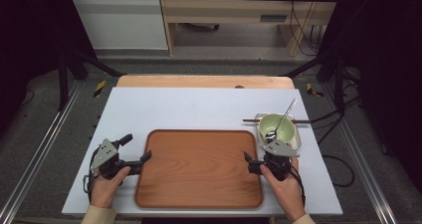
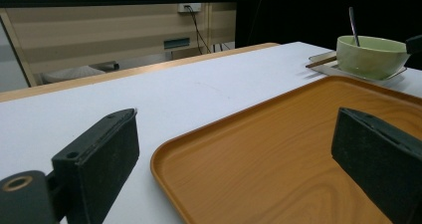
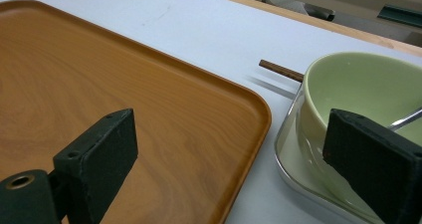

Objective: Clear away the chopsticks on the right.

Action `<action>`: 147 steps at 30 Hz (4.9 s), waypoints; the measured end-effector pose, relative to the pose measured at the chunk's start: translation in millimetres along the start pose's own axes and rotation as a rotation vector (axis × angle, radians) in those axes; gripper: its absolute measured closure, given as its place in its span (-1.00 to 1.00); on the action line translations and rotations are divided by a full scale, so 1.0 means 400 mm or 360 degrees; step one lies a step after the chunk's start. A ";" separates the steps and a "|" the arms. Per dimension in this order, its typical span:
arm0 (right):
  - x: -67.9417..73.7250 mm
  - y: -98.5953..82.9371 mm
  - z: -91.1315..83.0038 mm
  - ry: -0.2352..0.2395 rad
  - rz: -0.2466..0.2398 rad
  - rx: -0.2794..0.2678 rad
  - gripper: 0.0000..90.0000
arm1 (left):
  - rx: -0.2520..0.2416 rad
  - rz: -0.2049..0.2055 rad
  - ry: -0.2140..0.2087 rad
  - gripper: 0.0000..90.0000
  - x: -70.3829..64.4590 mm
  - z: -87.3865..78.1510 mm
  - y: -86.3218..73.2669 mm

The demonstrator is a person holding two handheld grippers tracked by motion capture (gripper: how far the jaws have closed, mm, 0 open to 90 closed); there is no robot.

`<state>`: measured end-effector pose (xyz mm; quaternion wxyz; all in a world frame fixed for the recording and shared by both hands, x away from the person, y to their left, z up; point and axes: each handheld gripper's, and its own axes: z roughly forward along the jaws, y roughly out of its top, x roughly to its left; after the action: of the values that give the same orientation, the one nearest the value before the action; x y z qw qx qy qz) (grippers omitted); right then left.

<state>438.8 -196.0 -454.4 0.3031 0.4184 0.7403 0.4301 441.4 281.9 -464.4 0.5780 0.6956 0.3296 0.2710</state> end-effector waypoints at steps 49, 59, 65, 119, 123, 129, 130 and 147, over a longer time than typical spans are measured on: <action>-0.273 -0.068 -0.191 -0.0540 0.0390 -0.0165 -0.01 | -0.0092 -0.0024 0.0244 -0.88 0.025 -0.034 -0.005; -0.267 -0.071 -0.186 -0.0440 0.0403 -0.0121 0.97 | -0.0074 0.0001 0.0232 -0.87 0.019 -0.026 -0.007; -0.264 -0.068 -0.178 -0.0397 0.0412 -0.0113 1.00 | -0.0066 0.0010 0.0231 -0.87 0.018 -0.022 -0.007; -0.500 -0.015 0.138 -0.0283 0.0253 0.0514 1.00 | -0.0070 -0.0008 0.0277 -0.82 0.012 -0.049 -0.007; -0.498 -0.014 0.127 -0.0283 0.0263 0.0524 1.00 | -0.0069 -0.0007 0.0278 -0.81 0.014 -0.050 -0.007; -0.498 -0.015 0.120 -0.0269 0.0264 0.0536 1.00 | -0.0063 -0.0007 0.0273 -0.81 0.014 -0.048 -0.008; -0.497 -0.016 0.118 -0.0264 0.0274 0.0531 1.00 | -0.0063 -0.0008 0.0273 -0.81 0.015 -0.048 -0.008; -0.502 -0.012 0.086 -0.0219 0.0276 0.0536 1.00 | -0.0059 -0.0006 0.0274 -0.81 0.016 -0.046 -0.010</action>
<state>558.4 -361.1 -456.2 0.2407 0.5538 0.7404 0.2952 430.9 299.0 -464.9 0.5608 0.6582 0.3743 0.3349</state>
